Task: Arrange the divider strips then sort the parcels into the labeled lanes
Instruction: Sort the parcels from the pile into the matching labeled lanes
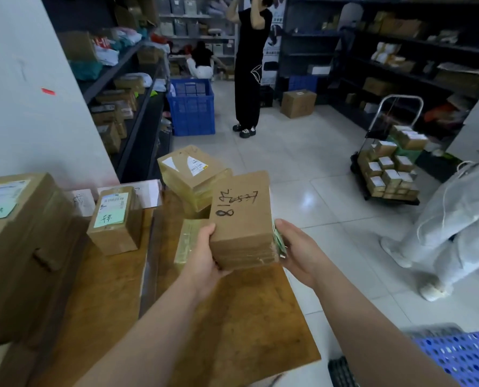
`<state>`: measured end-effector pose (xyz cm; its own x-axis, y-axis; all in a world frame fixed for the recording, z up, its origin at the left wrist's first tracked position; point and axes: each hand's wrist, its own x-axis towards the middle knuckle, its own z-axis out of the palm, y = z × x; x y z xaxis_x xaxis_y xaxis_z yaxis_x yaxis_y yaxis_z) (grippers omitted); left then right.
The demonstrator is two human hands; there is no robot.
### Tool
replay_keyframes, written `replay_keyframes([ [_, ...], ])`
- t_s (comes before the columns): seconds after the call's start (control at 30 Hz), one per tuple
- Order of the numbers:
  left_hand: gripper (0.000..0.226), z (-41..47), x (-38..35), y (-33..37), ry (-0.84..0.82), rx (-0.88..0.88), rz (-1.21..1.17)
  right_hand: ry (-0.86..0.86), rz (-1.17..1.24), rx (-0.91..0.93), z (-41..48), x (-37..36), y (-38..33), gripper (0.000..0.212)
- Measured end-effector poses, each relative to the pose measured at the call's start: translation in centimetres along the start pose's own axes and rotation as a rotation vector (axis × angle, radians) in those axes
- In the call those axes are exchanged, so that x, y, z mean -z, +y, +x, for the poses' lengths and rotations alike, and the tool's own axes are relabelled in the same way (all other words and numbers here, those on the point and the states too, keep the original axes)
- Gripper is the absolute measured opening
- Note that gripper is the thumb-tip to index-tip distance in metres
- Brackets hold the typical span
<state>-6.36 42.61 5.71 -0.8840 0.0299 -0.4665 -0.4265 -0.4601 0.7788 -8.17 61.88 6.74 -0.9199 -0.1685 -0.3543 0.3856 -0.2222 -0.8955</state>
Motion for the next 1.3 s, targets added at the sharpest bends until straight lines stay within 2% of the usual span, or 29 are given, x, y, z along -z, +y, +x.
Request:
replay_keyframes([
  [0.13,0.027,-1.1,1.4,-1.2,0.006,-0.027,0.199,0.066,0.04,0.012,-2.1,-0.5,1.0,0.046],
  [0.23,0.043,-1.6,2.3,-2.3,-0.021,-0.096,0.369,0.101,0.068,0.021,-3.5,-0.1,2.0,0.053],
  [0.37,0.055,-2.7,2.7,-4.4,-0.067,-0.132,0.537,0.124,-0.014,0.028,-5.2,0.5,3.5,0.05],
  [0.47,0.059,-3.8,2.2,-5.8,-0.097,-0.076,0.584,0.161,-0.136,0.017,-5.9,0.8,4.5,0.051],
  [0.6,0.079,-4.0,1.9,-7.3,-0.113,0.009,0.586,0.13,-0.156,-0.02,-6.6,2.1,5.3,0.054],
  [0.7,0.078,-4.0,1.8,-8.8,-0.089,0.079,0.573,0.052,-0.204,-0.054,-6.7,2.9,6.2,0.069],
  [0.8,0.068,-3.8,1.8,-10.4,-0.052,0.123,0.534,-0.051,-0.362,-0.063,-6.7,3.2,7.3,0.086],
  [0.93,0.061,-3.6,1.6,-12.4,0.01,0.15,0.469,-0.131,-0.515,-0.077,-6.3,3.9,8.7,0.122],
  [1.0,0.059,-3.8,1.6,-13.2,0.037,0.149,0.456,-0.147,-0.534,-0.066,-6.1,4.2,9.3,0.112],
  [1.17,0.047,-3.8,1.6,-14.6,0.048,0.144,0.454,-0.107,-0.481,-0.076,-5.7,5.4,10.5,0.056],
  [1.3,0.051,-3.8,1.8,-15.7,0.078,0.152,0.455,-0.022,-0.407,-0.106,-5.7,6.3,11.0,0.062],
])
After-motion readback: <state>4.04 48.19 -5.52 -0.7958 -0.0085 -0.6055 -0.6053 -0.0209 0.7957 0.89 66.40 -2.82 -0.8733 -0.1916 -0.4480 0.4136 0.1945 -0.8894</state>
